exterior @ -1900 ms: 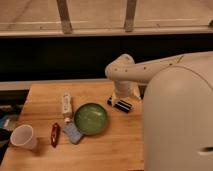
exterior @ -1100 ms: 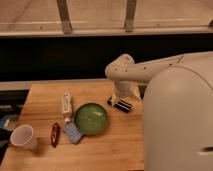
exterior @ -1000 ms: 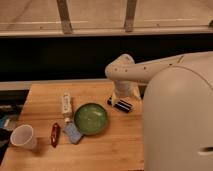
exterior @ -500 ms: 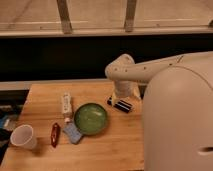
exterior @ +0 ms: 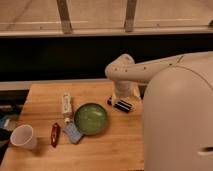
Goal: Place the pepper on the white sponge
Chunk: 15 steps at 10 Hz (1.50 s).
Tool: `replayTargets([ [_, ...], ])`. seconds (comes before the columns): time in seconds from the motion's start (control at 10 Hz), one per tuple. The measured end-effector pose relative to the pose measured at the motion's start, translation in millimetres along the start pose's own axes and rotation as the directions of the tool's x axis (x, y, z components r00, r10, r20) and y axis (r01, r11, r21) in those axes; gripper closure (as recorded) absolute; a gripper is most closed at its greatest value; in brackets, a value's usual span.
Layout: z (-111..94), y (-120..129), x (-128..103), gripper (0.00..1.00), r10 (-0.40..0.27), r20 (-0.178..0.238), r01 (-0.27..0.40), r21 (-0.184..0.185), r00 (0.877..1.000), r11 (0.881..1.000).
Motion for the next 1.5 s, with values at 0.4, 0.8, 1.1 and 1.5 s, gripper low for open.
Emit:
replayTargets([
  [0.4,-2,0,-3,0.22,0.005,0.009,-0.005,-0.002,1.000,1.000],
  [0.8,-16,45,-25,0.22,0.028,0.021,-0.025,-0.108,0.999,0.994],
  [1.1,-34,113,-34,0.22,-0.005,0.032,0.013,-0.249,0.999,0.968],
  [1.5,-37,119,-33,0.22,-0.011,0.038,0.020,-0.260,0.999,0.965],
])
